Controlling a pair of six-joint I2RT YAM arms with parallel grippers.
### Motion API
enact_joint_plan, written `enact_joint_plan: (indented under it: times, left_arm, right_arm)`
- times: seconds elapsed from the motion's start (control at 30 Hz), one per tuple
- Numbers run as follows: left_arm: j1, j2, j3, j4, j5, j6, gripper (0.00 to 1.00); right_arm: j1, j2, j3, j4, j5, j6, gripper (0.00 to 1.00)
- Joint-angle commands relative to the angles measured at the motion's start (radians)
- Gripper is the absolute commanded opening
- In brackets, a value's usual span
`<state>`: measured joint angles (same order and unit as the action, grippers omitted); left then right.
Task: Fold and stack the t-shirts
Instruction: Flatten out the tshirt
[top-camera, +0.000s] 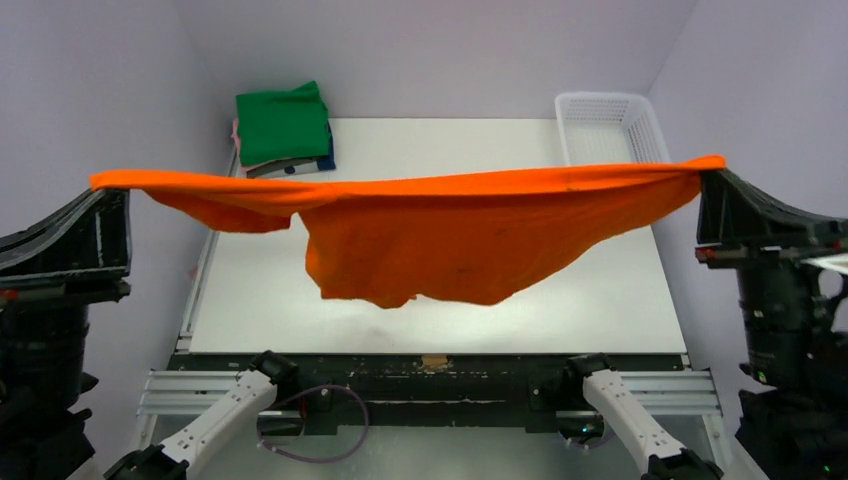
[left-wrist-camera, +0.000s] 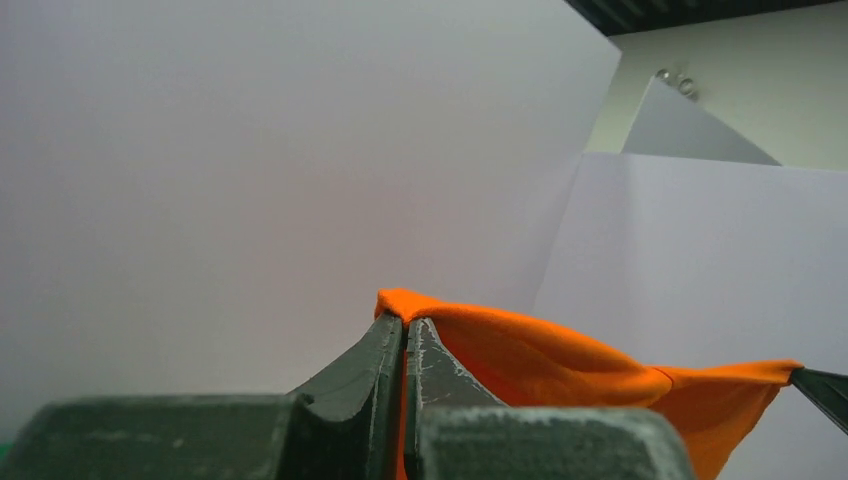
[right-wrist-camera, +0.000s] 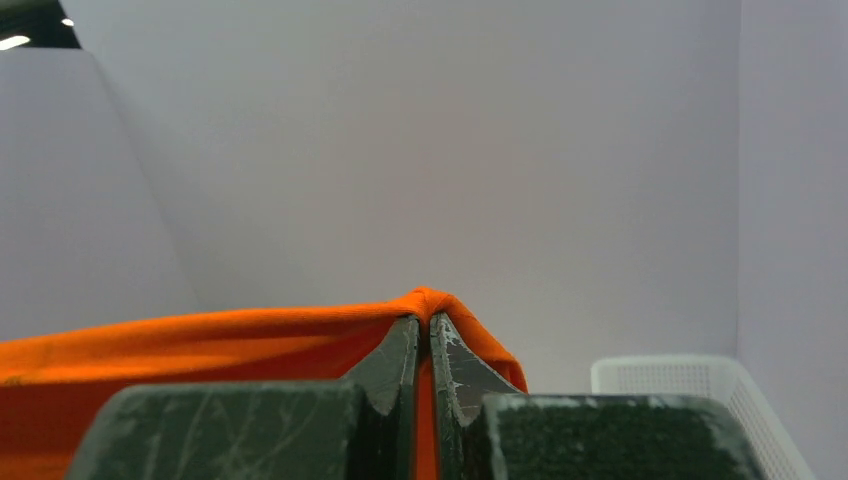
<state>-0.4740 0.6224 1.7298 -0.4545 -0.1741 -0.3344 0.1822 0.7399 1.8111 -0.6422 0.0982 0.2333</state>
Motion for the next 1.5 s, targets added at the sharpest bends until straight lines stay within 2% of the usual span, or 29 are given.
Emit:
enact_joint_plan:
  times: [0.0,0.13,0.37,0.5,0.6,0.7,0.77,0.87,0.93,1.0,1.07,1.1,1.2,1.37,1.47]
  left_arm:
    - [-0.002,0.055,0.126,0.013,0.07,0.094,0.0]
    - [-0.002,0.112,0.219,-0.026,0.048,0.118,0.0]
    - [-0.003,0.21,0.164,-0.013,-0.076,0.15,0.0]
    - [-0.002,0.323,0.06,0.014,-0.282,0.171,0.0]
    - [0.005,0.465,0.009,-0.015,-0.438,0.17,0.0]
    - [0.071,0.623,-0.058,-0.062,-0.422,0.098,0.0]
    - [0.152,0.758,-0.105,-0.072,-0.354,0.03,0.0]
    - [0.232,1.032,-0.041,-0.14,-0.204,-0.07,0.01]
    - [0.246,1.224,0.103,-0.213,-0.146,-0.106,0.28]
    - [0.246,1.363,0.255,-0.322,-0.12,-0.125,0.6]
    - [0.245,1.411,0.305,-0.35,-0.066,-0.129,0.96]
    - [0.245,1.408,0.298,-0.345,-0.037,-0.129,1.0]
    - [0.244,1.339,0.196,-0.319,0.012,-0.177,1.0]
    - [0.241,1.223,-0.078,-0.172,0.179,-0.283,1.0]
    - [0.233,1.213,-0.192,-0.086,0.268,-0.364,1.0]
  right_arm:
    - [-0.006,0.002,0.081,-0.028,-0.057,-0.047,0.0]
    - [-0.006,-0.002,0.094,-0.026,-0.085,-0.051,0.0]
    - [-0.007,0.052,0.02,-0.029,0.0,-0.043,0.0]
    - [-0.006,0.111,-0.11,0.02,0.131,-0.021,0.0]
    - [-0.006,0.197,-0.238,0.026,0.247,-0.019,0.0]
    - [-0.006,0.305,-0.409,0.092,0.335,0.011,0.0]
    - [-0.006,0.403,-0.515,0.183,0.346,0.035,0.0]
    - [-0.01,0.612,-0.587,0.332,0.333,0.058,0.05]
    - [-0.012,0.765,-0.564,0.405,0.321,0.055,0.21]
    - [-0.013,0.91,-0.451,0.368,0.33,0.068,0.32]
    - [-0.012,0.968,-0.38,0.345,0.31,0.049,0.54]
    - [-0.011,0.979,-0.358,0.328,0.298,0.044,0.6]
    - [-0.012,0.96,-0.38,0.301,0.263,0.052,0.65]
    - [-0.01,0.871,-0.549,0.323,0.099,0.112,0.69]
    - [-0.009,0.819,-0.66,0.357,0.007,0.15,0.72]
